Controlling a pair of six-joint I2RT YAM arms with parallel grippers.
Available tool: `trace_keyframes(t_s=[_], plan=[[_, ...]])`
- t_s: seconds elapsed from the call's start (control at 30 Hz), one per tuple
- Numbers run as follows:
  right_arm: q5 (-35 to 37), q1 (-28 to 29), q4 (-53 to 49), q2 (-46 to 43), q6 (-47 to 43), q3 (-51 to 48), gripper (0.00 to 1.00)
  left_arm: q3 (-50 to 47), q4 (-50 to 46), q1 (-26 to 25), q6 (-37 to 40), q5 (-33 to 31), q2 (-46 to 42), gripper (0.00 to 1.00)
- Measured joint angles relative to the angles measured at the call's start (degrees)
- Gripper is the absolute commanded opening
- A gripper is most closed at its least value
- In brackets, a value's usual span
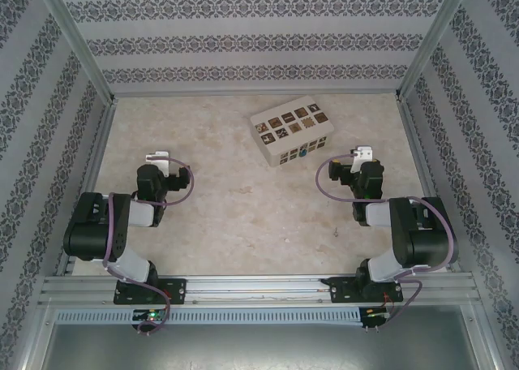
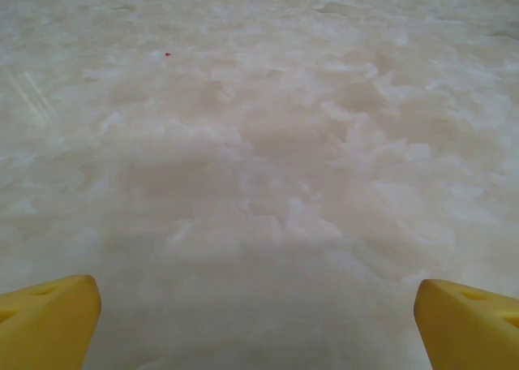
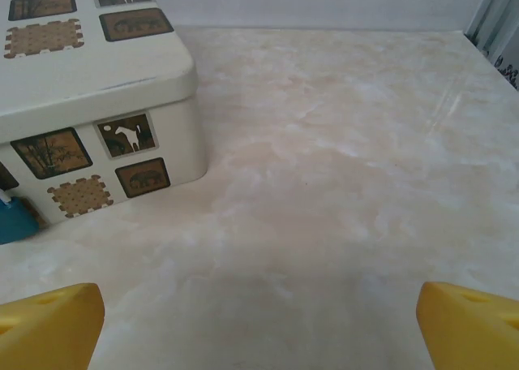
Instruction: Unlock the padlock with the key
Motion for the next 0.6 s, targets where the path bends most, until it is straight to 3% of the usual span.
trace_keyframes(t_s=[0.6], plan=[[0.52,0.00,1.68,0.35,0.90,0.37,0.98,0.09,1.42,0.00,-0.02,0.70,0.46,0.99]])
